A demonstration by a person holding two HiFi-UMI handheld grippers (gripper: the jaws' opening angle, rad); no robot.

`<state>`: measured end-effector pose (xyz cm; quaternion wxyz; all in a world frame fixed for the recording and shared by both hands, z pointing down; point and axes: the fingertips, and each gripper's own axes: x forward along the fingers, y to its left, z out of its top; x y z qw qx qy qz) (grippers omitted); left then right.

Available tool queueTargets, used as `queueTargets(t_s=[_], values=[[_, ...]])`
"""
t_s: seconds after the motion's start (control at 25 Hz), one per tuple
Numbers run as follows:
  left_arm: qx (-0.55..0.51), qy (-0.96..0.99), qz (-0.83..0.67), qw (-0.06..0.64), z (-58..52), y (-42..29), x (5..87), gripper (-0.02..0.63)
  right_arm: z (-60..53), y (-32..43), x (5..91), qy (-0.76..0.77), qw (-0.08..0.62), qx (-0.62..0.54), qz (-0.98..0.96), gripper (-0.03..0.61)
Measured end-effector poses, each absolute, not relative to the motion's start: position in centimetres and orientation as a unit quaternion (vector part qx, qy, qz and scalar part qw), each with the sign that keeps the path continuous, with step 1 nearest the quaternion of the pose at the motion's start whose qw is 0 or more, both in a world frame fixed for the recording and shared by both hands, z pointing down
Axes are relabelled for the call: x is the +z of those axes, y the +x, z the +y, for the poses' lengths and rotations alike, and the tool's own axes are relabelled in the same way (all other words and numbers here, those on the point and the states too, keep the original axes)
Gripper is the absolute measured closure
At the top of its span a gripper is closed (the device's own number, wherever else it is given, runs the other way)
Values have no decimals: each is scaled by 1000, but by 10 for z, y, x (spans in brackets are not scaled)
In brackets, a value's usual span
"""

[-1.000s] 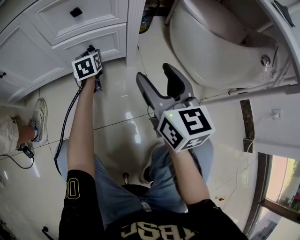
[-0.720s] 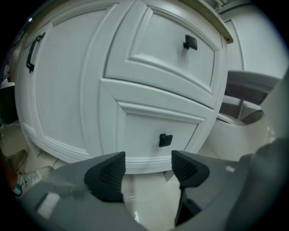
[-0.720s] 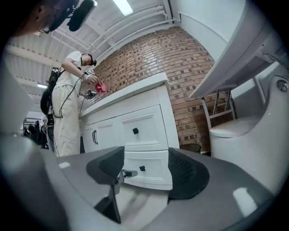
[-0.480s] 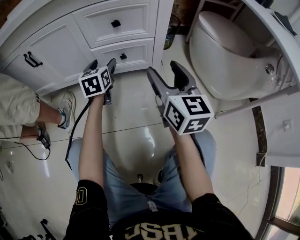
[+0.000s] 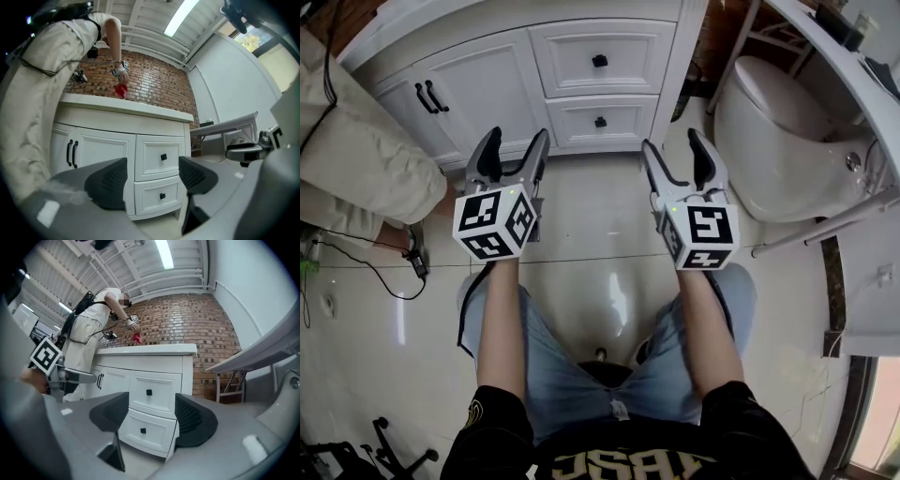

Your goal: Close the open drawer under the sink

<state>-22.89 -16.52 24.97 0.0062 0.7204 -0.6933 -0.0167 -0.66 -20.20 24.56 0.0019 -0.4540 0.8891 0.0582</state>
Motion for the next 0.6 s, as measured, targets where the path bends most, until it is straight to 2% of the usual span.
queueTargets(t_s=[0.24,0.4,0.6], values=[[16,696,-718,-27,-121,-224,264,262,-178,0,241,-461,26,52,885,273],[30,695,-716,-57,-112,-207,262,261,-170,5,248,-476,27,43,878,219],[36,713,-697,-66,-109,-176,261,262,-161,8,249,-484,25,58,873,210]])
